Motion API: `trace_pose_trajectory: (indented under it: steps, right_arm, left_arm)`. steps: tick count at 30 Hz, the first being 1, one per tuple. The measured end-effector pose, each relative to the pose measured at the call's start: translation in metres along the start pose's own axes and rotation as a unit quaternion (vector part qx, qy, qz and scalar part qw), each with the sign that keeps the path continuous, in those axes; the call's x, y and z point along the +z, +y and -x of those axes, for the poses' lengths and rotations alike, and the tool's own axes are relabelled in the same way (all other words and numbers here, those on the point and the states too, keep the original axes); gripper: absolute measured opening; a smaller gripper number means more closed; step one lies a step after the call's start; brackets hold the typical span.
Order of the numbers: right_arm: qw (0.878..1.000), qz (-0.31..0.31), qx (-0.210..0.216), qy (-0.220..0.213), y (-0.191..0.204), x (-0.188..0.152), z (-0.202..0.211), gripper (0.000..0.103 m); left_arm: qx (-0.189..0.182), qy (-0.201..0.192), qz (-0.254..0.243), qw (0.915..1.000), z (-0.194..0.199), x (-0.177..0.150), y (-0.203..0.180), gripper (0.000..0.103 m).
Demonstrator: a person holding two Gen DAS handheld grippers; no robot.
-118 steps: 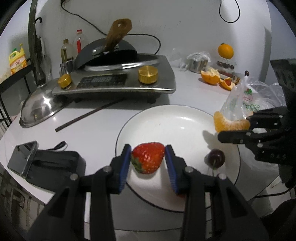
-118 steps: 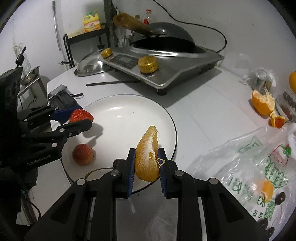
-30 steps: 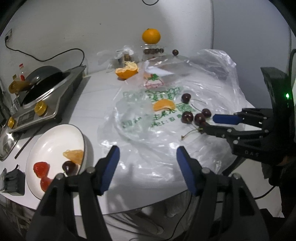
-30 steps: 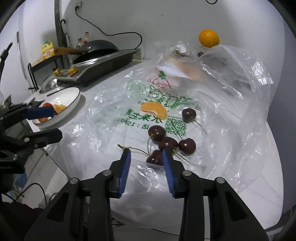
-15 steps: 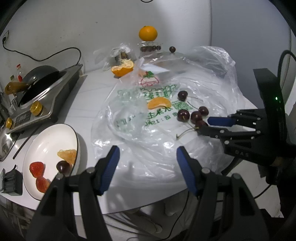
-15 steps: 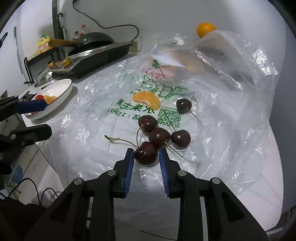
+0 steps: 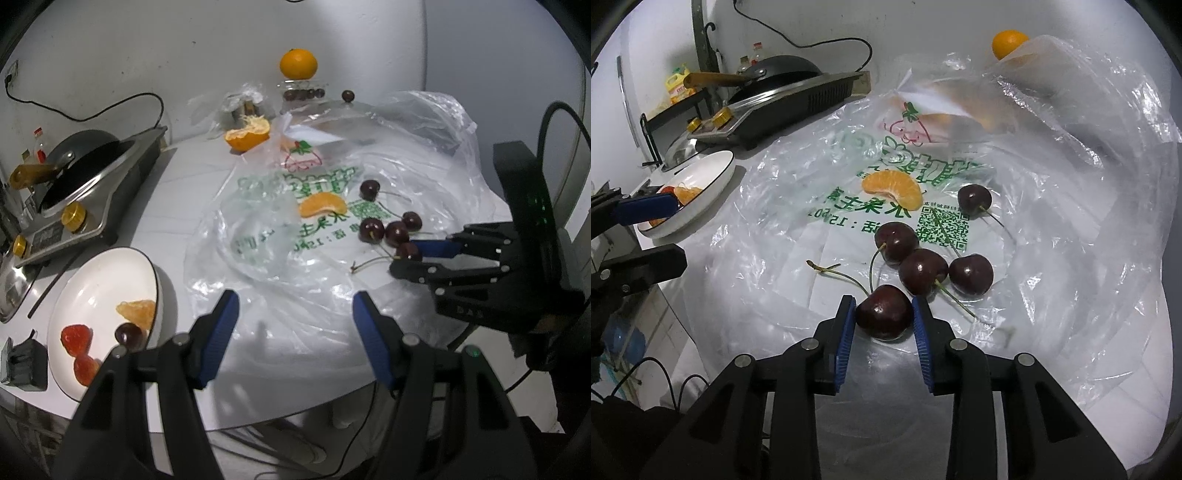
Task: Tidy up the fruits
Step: 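Grasp a dark cherry with the right tool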
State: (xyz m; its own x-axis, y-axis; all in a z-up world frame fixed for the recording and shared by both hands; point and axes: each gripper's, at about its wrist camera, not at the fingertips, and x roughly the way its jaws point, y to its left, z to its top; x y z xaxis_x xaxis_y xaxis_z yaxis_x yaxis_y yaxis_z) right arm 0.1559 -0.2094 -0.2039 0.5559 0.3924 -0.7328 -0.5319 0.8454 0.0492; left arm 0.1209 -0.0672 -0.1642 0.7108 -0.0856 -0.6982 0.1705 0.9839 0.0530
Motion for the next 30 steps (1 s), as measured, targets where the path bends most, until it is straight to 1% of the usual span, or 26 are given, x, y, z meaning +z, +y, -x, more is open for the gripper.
trace_pose_trajectory:
  steps: [3, 10, 14, 25, 30]
  right_arm:
    - [1.0, 0.003, 0.005, -0.01, 0.0, 0.001, 0.006, 0.032]
    - [0.999, 0.005, 0.02, -0.048, -0.003, 0.01, 0.035, 0.032]
    - [0.998, 0.002, 0.02, -0.065, -0.009, 0.014, 0.047, 0.032]
    - [0.997, -0.017, 0.026, -0.074, -0.037, 0.019, 0.051, 0.032]
    - [0.996, -0.022, 0.032, -0.08, -0.049, 0.02, 0.053, 0.032]
  left_arm:
    - [0.001, 0.0, -0.003, 1.0, -0.001, 0.002, -0.002, 0.065]
    - [-0.002, -0.001, -0.008, 1.0, -0.004, 0.007, -0.01, 0.065]
    - [-0.007, -0.001, -0.015, 0.9999, -0.008, 0.013, -0.018, 0.065]
    - [-0.02, 0.008, -0.033, 0.9992, -0.03, 0.034, -0.042, 0.065]
    - [-0.03, 0.013, -0.023, 0.9992, -0.044, 0.044, -0.047, 0.065]
